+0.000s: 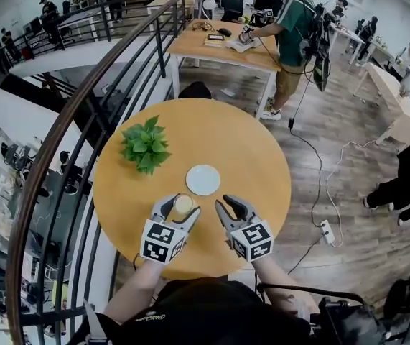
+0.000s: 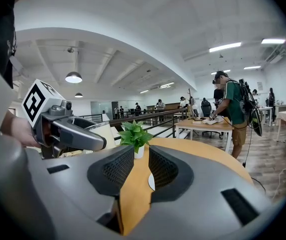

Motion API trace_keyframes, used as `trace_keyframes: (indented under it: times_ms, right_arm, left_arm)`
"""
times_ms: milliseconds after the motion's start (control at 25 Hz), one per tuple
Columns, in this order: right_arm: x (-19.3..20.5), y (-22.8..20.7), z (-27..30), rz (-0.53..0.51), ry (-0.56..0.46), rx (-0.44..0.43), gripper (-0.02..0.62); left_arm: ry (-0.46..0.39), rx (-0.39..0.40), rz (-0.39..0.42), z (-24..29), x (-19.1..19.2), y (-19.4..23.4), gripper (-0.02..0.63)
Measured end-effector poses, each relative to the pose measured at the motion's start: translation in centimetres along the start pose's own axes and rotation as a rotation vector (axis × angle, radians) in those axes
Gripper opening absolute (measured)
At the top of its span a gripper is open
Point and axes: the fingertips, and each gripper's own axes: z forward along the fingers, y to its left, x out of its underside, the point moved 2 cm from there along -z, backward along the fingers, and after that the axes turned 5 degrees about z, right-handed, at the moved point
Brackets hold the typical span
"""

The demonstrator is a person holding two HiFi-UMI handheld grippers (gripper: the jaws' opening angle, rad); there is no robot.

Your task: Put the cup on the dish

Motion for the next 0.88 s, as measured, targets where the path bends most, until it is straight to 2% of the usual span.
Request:
trace_keyframes:
  times_ms: [400, 680, 880]
  right_arm:
    - [0.0, -1.8, 0.5, -0.024, 0.014, 0.010, 0.077]
    - [1.9, -3.3, 1.2, -0.017, 0.062, 0.006, 0.077]
    - [4.9, -4.4, 1.3, 0.005, 0.126, 0.013, 0.077]
  left_arm:
    - [0.026, -0.016, -0.008, 1.3, 0.4, 0.1, 0.265]
    - [0.057, -0.007, -0.018, 3.0, 1.3, 0.1, 0.265]
    - [0.105, 0.017, -0.038, 4.6, 3.4, -0.5, 0.266]
